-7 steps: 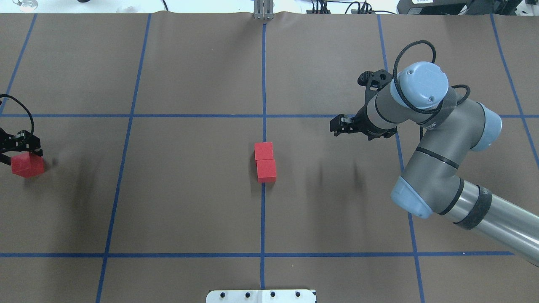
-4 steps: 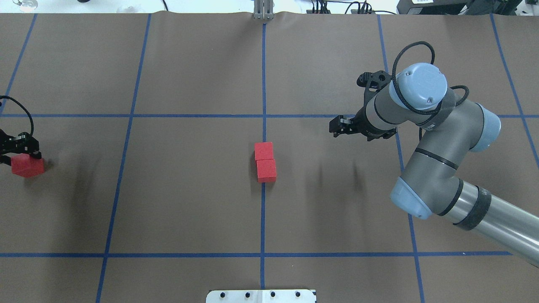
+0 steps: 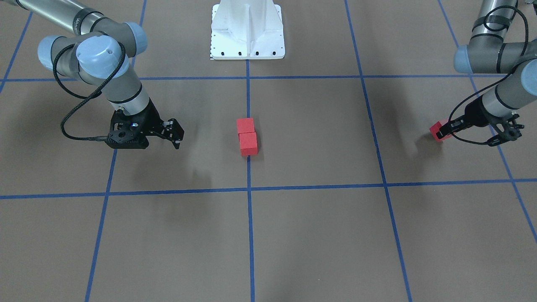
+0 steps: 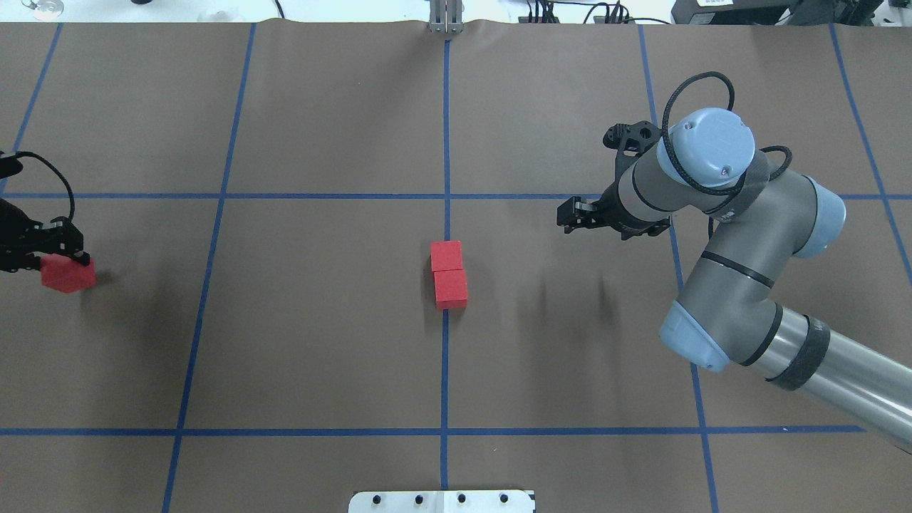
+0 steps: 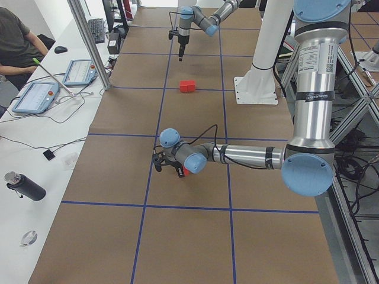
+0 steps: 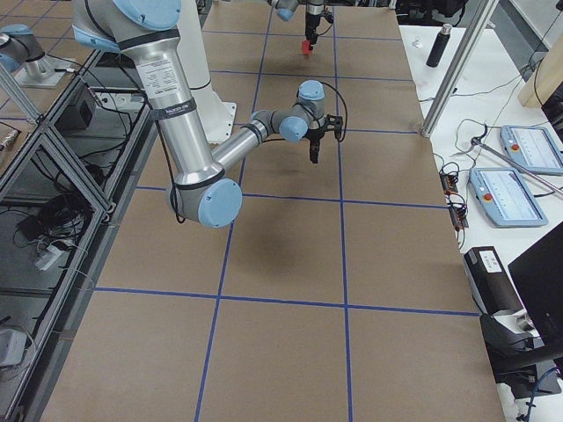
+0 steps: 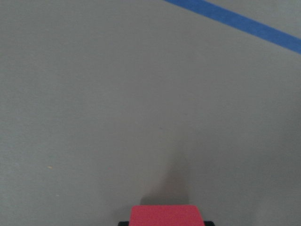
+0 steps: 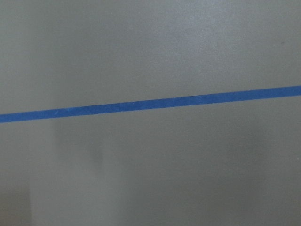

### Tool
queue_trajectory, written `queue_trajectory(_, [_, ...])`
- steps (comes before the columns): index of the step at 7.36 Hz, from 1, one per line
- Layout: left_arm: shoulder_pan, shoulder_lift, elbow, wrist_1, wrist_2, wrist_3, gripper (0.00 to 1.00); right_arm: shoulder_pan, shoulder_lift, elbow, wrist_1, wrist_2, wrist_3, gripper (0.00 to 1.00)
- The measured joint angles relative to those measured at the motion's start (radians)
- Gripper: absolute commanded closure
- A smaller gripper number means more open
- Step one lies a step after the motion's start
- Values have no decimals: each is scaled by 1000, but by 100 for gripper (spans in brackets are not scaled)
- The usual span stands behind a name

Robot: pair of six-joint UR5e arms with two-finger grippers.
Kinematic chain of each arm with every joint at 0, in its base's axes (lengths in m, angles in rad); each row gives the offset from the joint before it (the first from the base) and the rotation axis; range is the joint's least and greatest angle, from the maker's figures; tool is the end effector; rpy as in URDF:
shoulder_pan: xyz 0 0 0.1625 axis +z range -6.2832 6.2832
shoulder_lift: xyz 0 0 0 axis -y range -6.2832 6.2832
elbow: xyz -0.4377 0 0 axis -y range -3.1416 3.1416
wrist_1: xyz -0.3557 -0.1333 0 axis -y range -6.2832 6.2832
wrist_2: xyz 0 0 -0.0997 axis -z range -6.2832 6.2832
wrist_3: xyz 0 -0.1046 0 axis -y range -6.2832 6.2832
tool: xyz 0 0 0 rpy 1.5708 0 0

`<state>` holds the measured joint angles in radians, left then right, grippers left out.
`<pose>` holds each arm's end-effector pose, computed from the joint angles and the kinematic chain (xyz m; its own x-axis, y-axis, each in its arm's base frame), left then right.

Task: Form red blocks into L shape at center
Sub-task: 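Carry the red cube with the left gripper toward the two center cubes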

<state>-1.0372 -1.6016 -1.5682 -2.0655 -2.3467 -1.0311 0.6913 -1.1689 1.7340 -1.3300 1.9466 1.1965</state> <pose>0.1989 -0.4547 0.6049 0.6024 -0.2986 -0.7402 0.1482 0.9531 -0.2639 -0.4101 -0.4626 0.3703 0.6388 0.0872 0.7644 -0.1671 0.9856 0.0272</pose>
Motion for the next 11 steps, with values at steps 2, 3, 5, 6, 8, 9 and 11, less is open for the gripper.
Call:
queue_trajectory(2, [-1,-122,-99,237,1,-33,100,-1,0,0,0,0,0,0])
queue_trajectory(3, [8,-173,-153,340,3,-107,100,-1,-1,0,0,1,-2,0])
queue_trajectory(5, [91,-231,-223,397,70,-480,100,1,-3,-1,0,4,-12,0])
queue_trajectory(6, [163,-281,-237,401,132,-685,100,3,-4,-2,0,4,-15,0])
queue_trajectory(8, [287,-416,-199,405,220,-995,100,8,-8,-3,0,7,-18,0])
queue_trajectory(9, [330,-492,-146,406,255,-1126,100,11,-11,-4,0,8,-20,1])
queue_trajectory(11, [367,-598,-46,405,279,-1354,100,15,-18,-4,0,9,-22,0])
